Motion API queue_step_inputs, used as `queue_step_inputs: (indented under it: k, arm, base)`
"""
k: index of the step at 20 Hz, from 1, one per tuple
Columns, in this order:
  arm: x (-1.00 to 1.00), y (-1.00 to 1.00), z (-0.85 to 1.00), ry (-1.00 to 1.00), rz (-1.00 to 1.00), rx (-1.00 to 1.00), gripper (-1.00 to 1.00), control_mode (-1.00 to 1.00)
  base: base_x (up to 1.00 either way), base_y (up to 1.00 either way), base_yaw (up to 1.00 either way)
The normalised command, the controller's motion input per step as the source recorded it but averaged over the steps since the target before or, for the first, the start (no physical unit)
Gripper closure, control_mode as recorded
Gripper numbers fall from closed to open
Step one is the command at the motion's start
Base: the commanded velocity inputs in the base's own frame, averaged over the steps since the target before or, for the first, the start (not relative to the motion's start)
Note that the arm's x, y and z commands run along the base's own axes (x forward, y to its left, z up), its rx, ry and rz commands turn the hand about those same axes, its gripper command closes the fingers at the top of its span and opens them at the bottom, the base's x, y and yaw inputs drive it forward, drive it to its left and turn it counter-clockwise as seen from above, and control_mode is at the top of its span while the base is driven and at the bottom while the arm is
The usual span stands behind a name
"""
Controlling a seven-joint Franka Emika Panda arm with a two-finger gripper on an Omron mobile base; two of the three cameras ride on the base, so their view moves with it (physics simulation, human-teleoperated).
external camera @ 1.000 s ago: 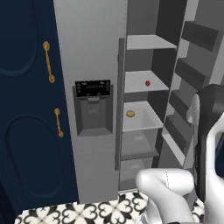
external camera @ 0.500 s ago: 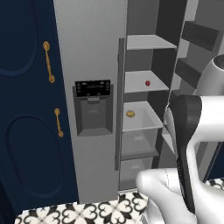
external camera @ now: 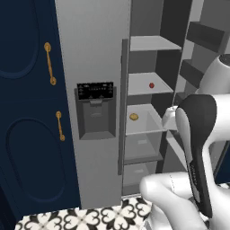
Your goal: Take the strawberry from the fridge and place it on top of the pancake, located on the dining counter.
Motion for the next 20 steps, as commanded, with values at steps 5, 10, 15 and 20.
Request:
queue_step_inputs:
  k: [5,10,15,20]
  arm:
    - [0.0,0.0,-0.04,0.06,0.17,0.07,-1.0,-1.0]
    - [0.09,0.18,-0.21,0.01,0.03,0.0,-1.0,-1.0]
    - [0.0,0.0,0.0,0.0,0.0,0.0,-1.0,1.0]
    - [0.0,0.0,0.0,0.0,0.0,0.0,-1.0,1.0]
  base:
    - [0.0,0.0,0.0]
    - [0.0,0.0,0.0]
    - [0.62,-0.02,0.0]
    - [0.55,-0.3,0.0]
